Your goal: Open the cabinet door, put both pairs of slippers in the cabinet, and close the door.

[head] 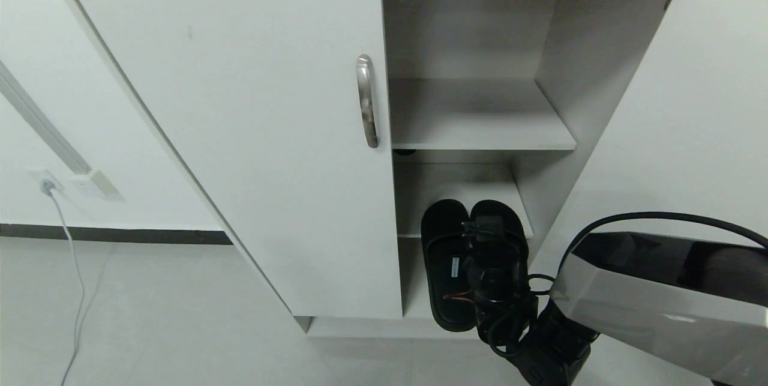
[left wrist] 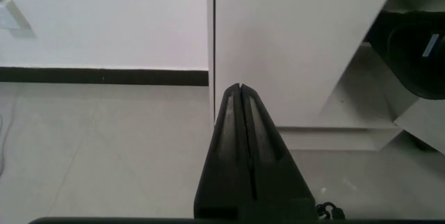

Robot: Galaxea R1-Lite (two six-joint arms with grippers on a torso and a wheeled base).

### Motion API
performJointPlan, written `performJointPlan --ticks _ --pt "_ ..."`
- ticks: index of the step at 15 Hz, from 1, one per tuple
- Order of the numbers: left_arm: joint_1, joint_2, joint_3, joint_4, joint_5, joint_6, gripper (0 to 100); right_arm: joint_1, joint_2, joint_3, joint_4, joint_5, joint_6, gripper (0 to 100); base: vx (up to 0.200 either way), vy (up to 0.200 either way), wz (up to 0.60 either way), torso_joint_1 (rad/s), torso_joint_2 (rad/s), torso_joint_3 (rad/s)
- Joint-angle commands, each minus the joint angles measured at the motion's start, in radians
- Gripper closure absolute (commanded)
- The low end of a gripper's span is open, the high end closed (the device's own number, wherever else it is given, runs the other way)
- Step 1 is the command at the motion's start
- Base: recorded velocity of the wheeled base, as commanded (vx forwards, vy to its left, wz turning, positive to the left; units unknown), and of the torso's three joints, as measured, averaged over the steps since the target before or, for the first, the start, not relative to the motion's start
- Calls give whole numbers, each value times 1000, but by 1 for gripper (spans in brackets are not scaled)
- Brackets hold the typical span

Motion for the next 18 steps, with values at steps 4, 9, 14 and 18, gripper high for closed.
performJointPlan --ticks 4,9,14,18 --pt "0 1 0 0 0 1 100 -1 9 -3 2 14 3 100 50 0 0 1 1 2" --pt "0 1 0 0 0 4 100 -55 41 -48 13 101 -32 100 0 0 0 0 0 0" --pt "0 1 0 0 2 1 100 -122 52 -263 214 110 -31 100 0 0 0 0 0 0" --pt "0 1 0 0 2 -1 100 -135 93 -408 314 110 -26 100 0 0 0 0 0 0"
